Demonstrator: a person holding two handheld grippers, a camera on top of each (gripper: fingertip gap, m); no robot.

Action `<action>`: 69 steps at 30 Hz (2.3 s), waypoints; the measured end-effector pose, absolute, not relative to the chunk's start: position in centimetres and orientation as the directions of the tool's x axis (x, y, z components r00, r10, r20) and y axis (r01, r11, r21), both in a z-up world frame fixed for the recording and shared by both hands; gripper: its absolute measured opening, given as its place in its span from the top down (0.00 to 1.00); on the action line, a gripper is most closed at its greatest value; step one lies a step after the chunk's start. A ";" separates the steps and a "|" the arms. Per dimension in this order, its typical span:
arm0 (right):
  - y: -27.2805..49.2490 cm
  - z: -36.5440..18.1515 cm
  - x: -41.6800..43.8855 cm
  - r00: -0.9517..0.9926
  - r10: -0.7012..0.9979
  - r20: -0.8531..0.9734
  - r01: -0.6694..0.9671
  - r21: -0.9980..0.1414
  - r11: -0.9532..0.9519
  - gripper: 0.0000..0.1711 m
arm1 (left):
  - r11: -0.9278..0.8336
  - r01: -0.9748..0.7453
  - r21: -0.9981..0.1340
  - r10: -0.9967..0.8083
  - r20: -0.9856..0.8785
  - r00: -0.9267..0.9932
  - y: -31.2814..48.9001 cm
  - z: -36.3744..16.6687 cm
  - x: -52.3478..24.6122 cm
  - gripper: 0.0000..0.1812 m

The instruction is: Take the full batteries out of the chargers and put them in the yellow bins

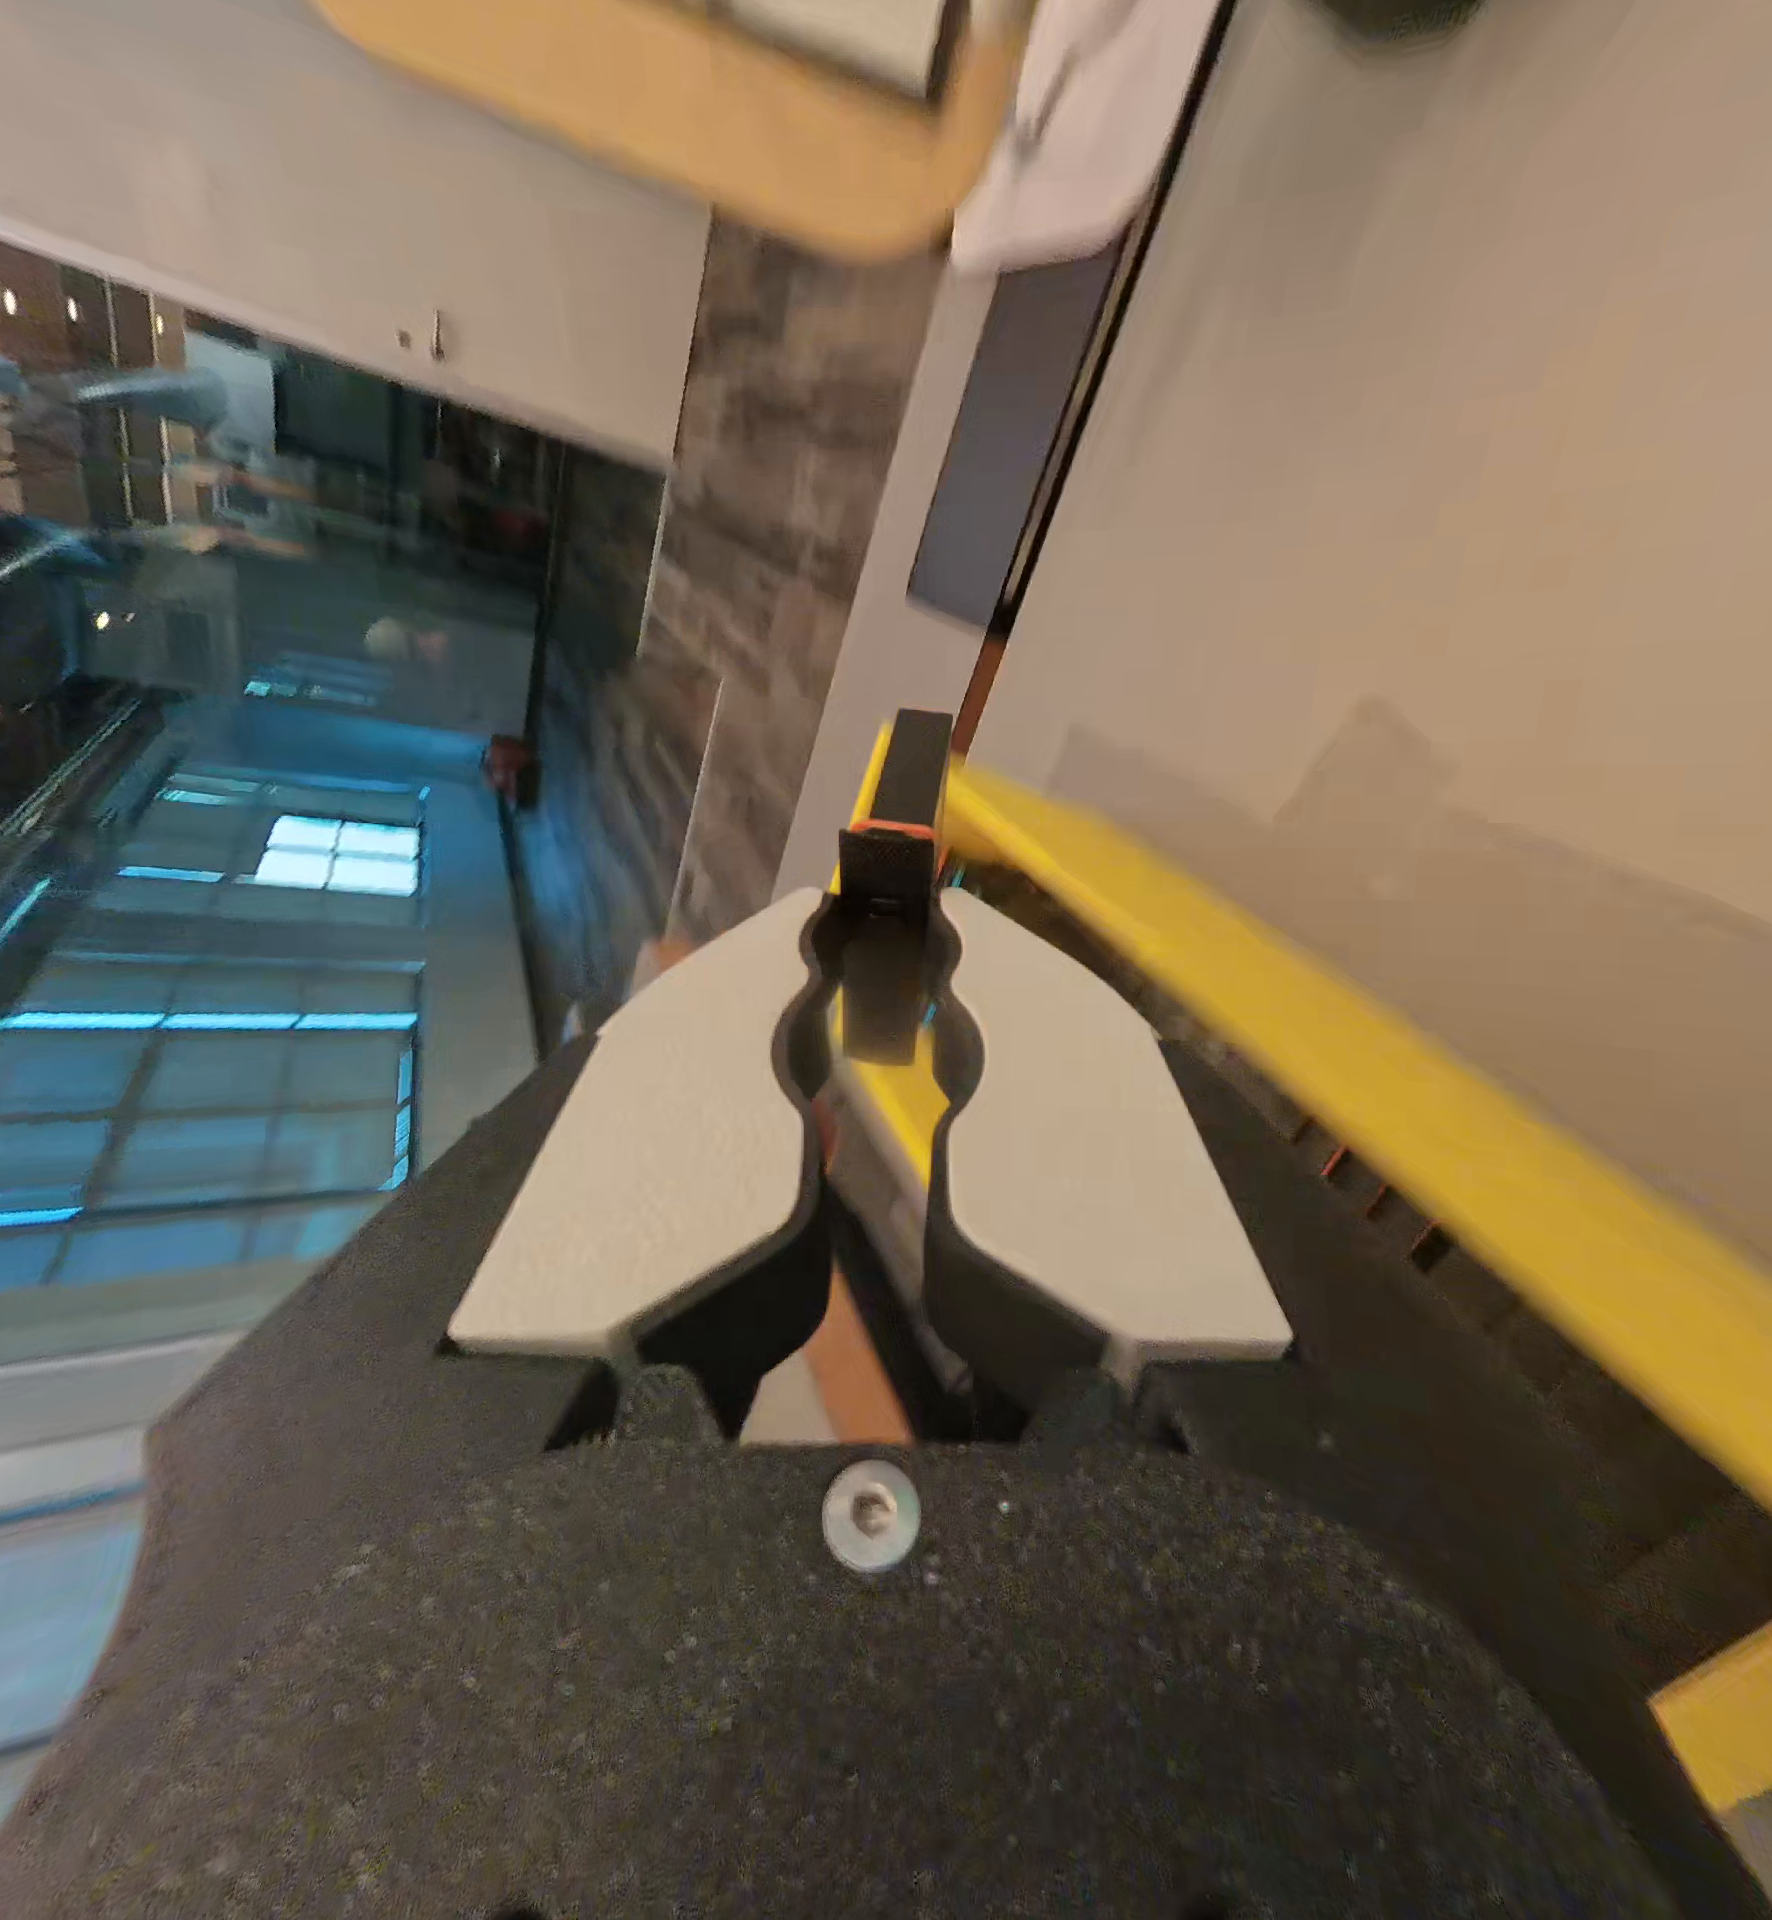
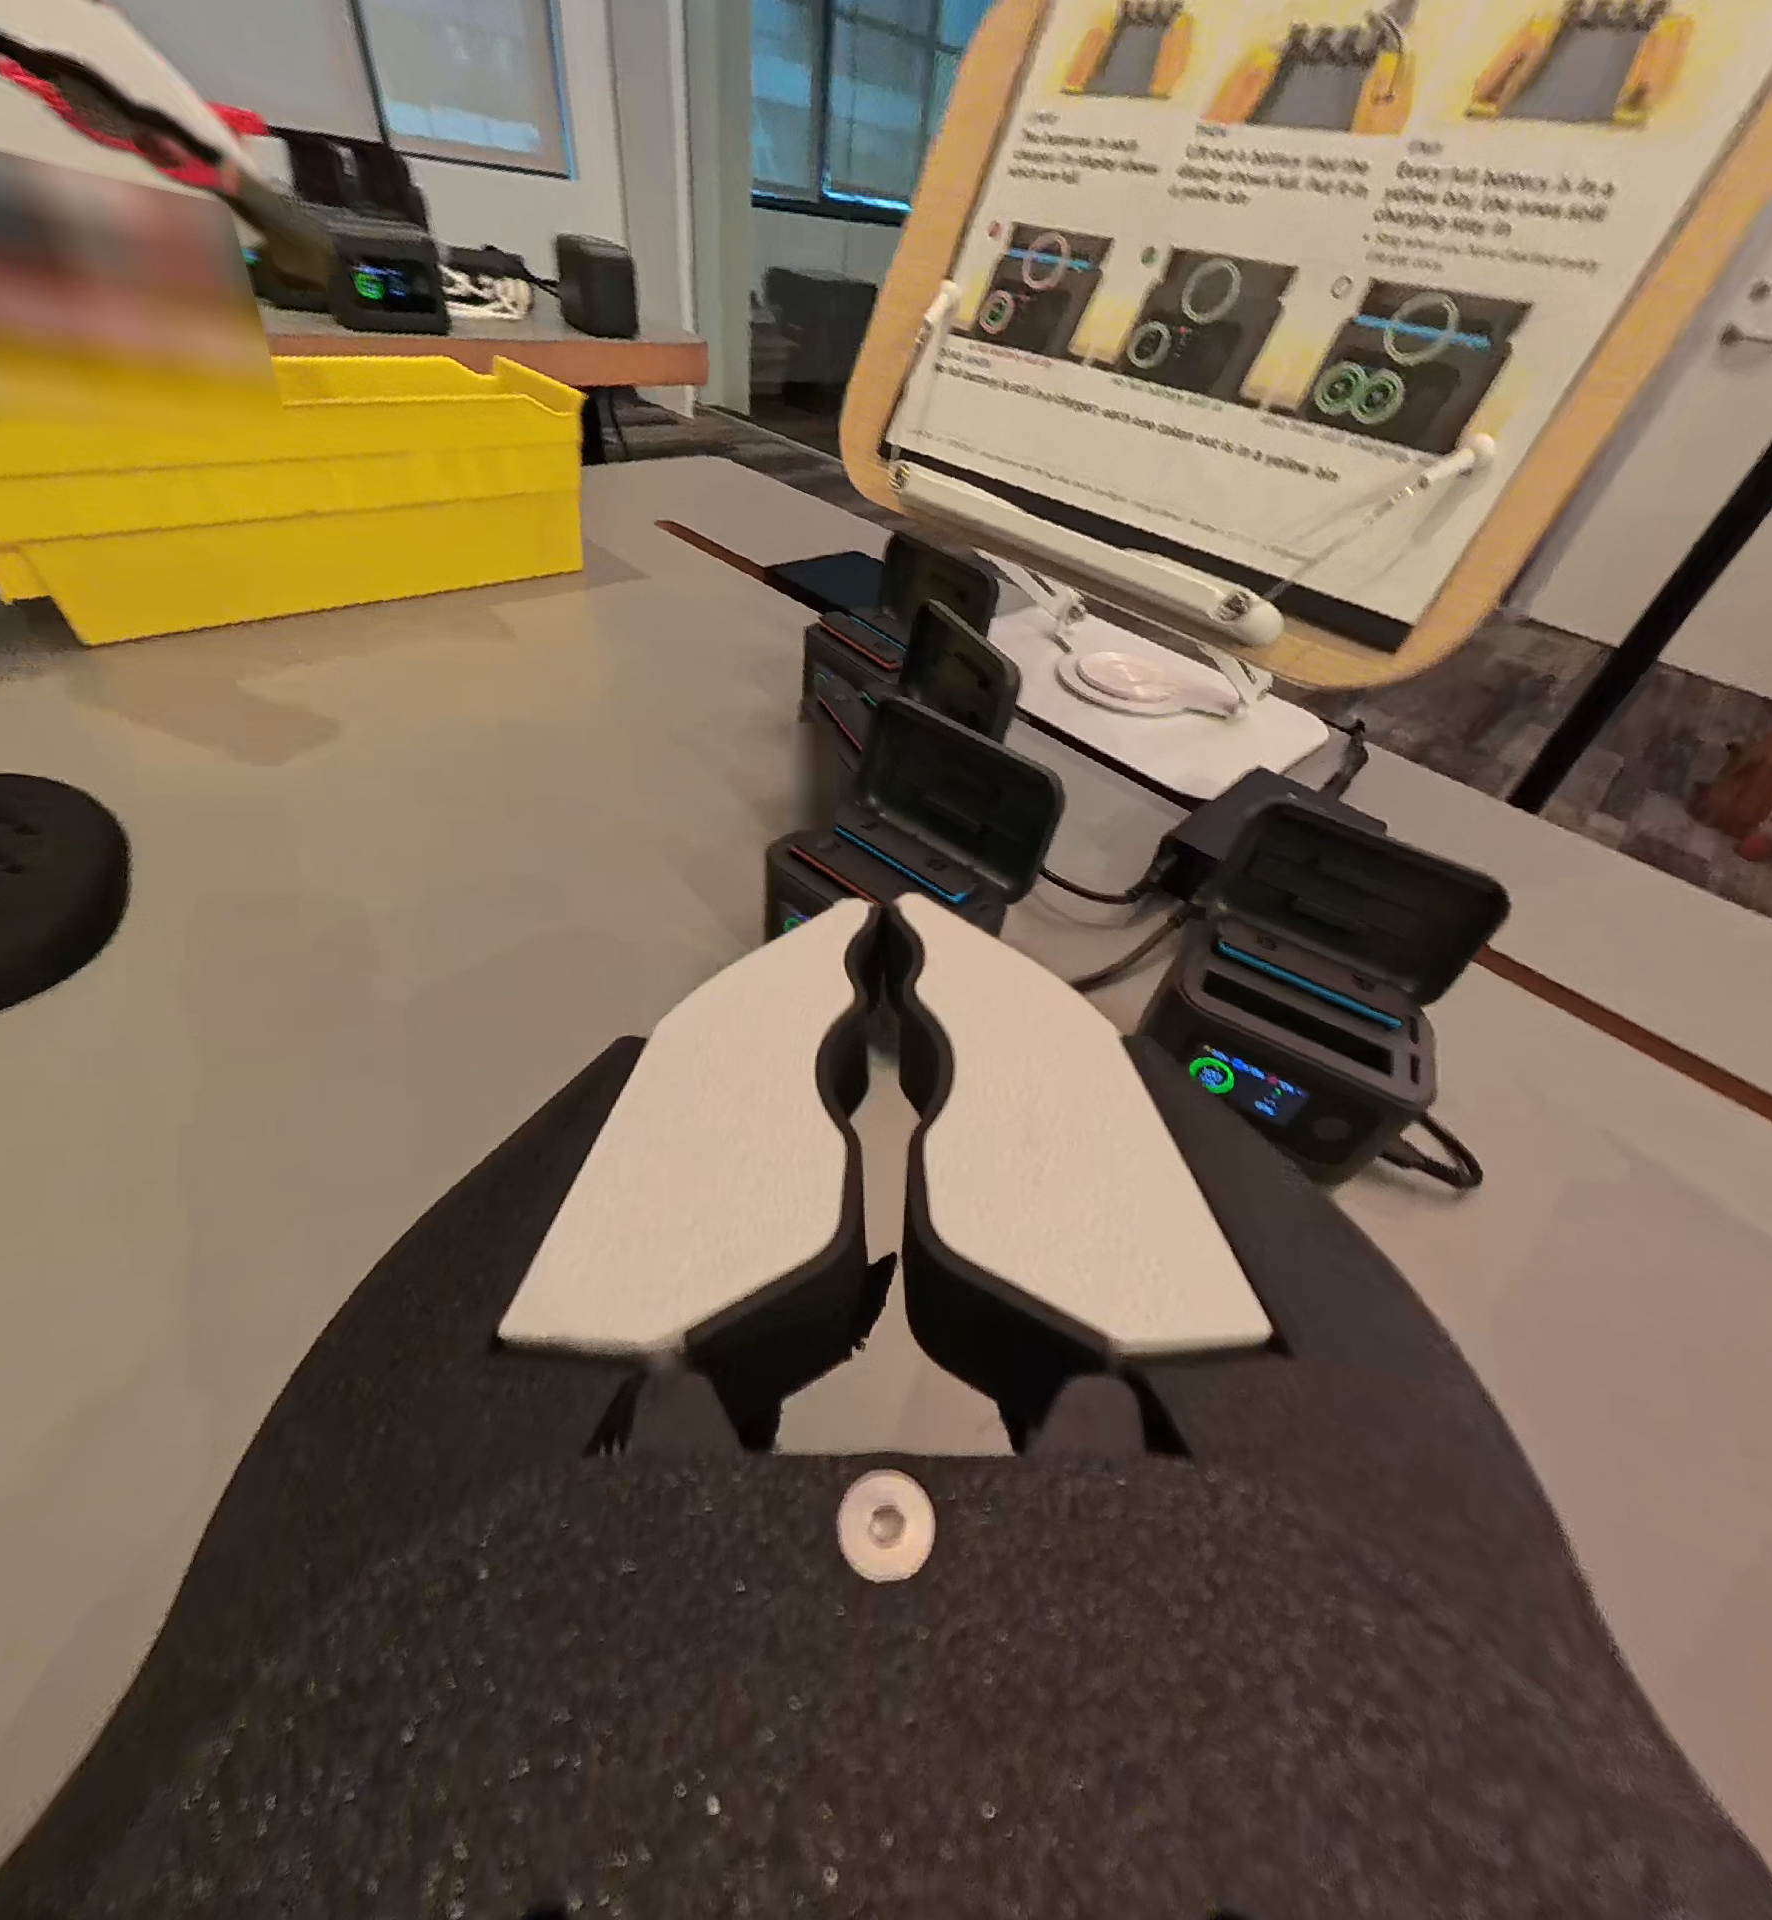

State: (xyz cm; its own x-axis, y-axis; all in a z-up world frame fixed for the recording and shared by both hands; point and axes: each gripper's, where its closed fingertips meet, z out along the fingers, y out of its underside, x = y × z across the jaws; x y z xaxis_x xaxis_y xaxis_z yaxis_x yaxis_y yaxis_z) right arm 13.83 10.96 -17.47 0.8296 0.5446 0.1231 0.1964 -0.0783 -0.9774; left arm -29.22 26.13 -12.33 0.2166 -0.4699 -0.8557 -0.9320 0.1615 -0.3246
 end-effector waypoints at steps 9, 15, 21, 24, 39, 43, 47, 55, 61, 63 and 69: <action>8.5 -18.7 9.3 0.659 0.696 0.284 0.370 -0.929 0.029 0.96 | 0.437 -0.668 -0.602 -0.702 -0.693 0.166 16.0 -12.8 -11.5 0.91; 7.3 -19.9 7.2 0.571 0.735 0.365 0.470 -0.880 0.072 0.82 | 0.522 -0.531 -0.667 -0.788 -0.616 0.000 9.4 -16.6 -1.7 0.91; 5.6 -20.9 5.2 0.454 0.785 0.420 0.526 -0.838 0.144 0.79 | 0.514 -0.496 -0.700 -0.839 -0.530 -0.121 6.1 -20.9 3.3 0.91; 5.0 -21.8 4.7 0.403 0.802 0.441 0.561 -0.811 0.164 0.91 | 0.515 -0.497 -0.699 -0.845 -0.510 -0.158 5.0 -22.0 4.3 0.91; 2.6 -12.6 6.4 0.328 0.943 -0.053 -0.210 -0.978 0.018 0.94 | 0.003 0.012 -1.000 -0.995 -0.004 -0.103 3.8 -15.4 4.6 0.84; 2.2 -11.8 6.4 0.269 0.956 -0.121 -0.316 -0.948 -0.031 0.94 | -0.070 0.075 -0.995 -0.985 0.057 -0.165 2.0 -14.7 5.5 0.86; 1.7 -12.4 5.6 0.237 0.965 -0.113 -0.286 -0.957 -0.042 0.94 | -0.121 0.108 -0.987 -0.979 0.100 -0.180 1.3 -14.2 5.8 0.94; 1.8 -14.0 5.3 0.243 0.965 -0.103 -0.144 -0.987 -0.069 0.94 | -0.101 0.020 -0.995 -0.975 0.095 -0.201 1.7 -15.1 5.2 0.94; 2.8 -16.1 6.2 0.349 0.936 0.052 0.161 -0.987 -0.005 0.81 | 0.022 -0.086 -0.996 -0.992 -0.011 -0.127 3.2 -16.8 4.9 0.94; 3.2 -16.7 6.9 0.379 0.916 0.130 0.279 -0.960 0.021 0.80 | 0.097 -0.142 -0.985 -0.992 -0.083 -0.099 3.6 -17.8 4.9 0.94; 3.2 -17.6 7.4 0.350 0.883 0.313 0.542 -0.836 0.081 0.81 | 0.185 -0.290 -0.939 -0.983 -0.175 -0.063 4.1 -20.7 5.6 0.94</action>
State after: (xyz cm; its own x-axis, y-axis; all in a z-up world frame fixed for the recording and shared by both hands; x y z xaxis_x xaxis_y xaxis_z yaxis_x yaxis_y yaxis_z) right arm 7.42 3.20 -17.56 0.3503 0.8828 0.3129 0.5422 0.0812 -0.8363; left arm 5.60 4.06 -20.66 -0.0627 -0.9826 -0.1746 -0.2904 0.1854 -0.9388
